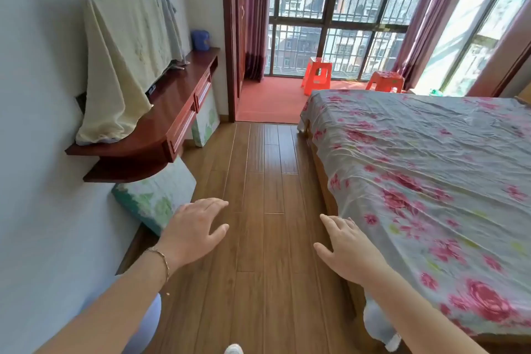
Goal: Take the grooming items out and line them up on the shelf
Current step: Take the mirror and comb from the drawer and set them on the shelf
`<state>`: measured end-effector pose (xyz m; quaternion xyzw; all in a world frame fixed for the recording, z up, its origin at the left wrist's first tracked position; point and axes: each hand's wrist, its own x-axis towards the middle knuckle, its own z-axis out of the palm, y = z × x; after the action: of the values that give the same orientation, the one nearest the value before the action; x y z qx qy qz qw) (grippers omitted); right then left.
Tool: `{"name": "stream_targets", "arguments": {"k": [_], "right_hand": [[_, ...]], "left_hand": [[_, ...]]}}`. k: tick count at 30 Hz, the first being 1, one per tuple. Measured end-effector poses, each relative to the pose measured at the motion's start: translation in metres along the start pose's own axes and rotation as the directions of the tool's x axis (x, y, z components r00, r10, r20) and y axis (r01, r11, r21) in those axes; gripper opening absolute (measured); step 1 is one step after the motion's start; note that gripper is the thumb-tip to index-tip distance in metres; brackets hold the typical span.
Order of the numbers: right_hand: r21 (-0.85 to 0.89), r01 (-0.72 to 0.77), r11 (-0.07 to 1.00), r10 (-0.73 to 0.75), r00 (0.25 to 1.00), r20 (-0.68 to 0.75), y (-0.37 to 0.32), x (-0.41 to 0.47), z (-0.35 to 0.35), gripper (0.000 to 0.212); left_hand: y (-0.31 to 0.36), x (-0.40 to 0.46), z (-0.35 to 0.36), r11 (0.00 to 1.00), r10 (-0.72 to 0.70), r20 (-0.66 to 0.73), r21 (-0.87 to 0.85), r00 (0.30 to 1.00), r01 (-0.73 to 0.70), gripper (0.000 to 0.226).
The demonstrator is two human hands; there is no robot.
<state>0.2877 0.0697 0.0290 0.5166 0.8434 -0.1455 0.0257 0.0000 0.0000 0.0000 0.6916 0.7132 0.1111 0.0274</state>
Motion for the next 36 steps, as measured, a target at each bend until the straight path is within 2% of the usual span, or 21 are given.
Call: {"name": "stream_targets", "arguments": {"k": [7,11,14,20,28,36], "right_hand": [[0.014,0.02,1.0,-0.019,0.995,-0.097,-0.01,0.135,-0.039,0.063],[0.008,0.003,1.0,-0.002,0.995,-0.102,-0.009,0.193,-0.048,0.063],[0.02,-0.002,1.0,0.004,0.997,-0.078,-0.002,0.226,-0.048,0.063],[0.036,-0.012,0.999,0.013,0.999,-0.031,0.019,0.3,-0.047,0.064],[0.025,0.052,0.998,-0.051,0.998,-0.047,0.066,0.429,-0.083,0.063],[-0.041,0.14,0.989,-0.141,0.989,-0.033,0.111,0.543,-0.126,0.061]], "left_hand": [[-0.059,0.126,-0.01,1.0,0.016,-0.026,-0.011,1.0,-0.016,0.051],[-0.084,0.182,-0.01,0.999,0.037,-0.017,0.008,0.999,-0.037,0.057],[-0.097,0.215,-0.003,1.0,0.02,0.018,0.004,1.0,-0.02,0.053],[-0.111,0.279,0.015,1.0,0.005,0.051,-0.002,0.999,-0.005,0.052],[-0.122,0.407,0.035,0.999,-0.033,0.021,-0.001,0.999,0.033,0.059],[-0.136,0.517,0.043,0.989,-0.144,-0.022,-0.009,0.989,0.144,0.052]]}}
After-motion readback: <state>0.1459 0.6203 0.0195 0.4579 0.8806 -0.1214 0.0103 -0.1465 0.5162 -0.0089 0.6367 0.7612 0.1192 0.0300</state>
